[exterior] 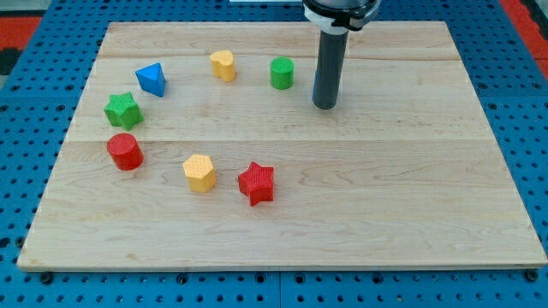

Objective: Push the blue cube into the green circle

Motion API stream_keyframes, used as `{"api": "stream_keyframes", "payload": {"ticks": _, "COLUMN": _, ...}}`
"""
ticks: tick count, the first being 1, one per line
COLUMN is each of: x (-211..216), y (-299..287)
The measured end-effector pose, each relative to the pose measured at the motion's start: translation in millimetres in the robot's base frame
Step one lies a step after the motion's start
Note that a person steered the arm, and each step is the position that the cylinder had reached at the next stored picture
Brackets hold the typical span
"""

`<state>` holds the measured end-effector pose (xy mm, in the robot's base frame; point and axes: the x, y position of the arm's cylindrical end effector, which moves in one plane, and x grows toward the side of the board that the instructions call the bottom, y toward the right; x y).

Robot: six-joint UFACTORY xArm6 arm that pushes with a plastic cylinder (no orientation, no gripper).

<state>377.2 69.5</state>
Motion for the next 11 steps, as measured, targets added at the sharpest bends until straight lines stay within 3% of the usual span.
{"api": "stream_keyframes", "payload": {"ticks": 1, "x": 10.3, "y": 46.9}}
{"api": "stream_keyframes", "payload": {"ticks": 2, "x": -0.1, "y": 131.3}}
{"api": "stream_keyframes", "payload": {"ticks": 3, "x": -3.6, "y": 155.6}}
{"api": "stream_keyframes", "payload": {"ticks": 4, "x": -3.6, "y": 144.3}}
{"api": "stream_keyframes", "payload": {"ticks": 7, "x": -37.1, "y": -15.0}}
{"api": "stream_keyframes", "payload": {"ticks": 9, "x": -25.1, "y": -6.4}}
{"api": "stream_keyframes", "payload": {"ticks": 10, "x": -27.1, "y": -56.5}}
{"api": "stream_keyframes", "payload": {"ticks": 11, "x": -29.8, "y": -61.9}}
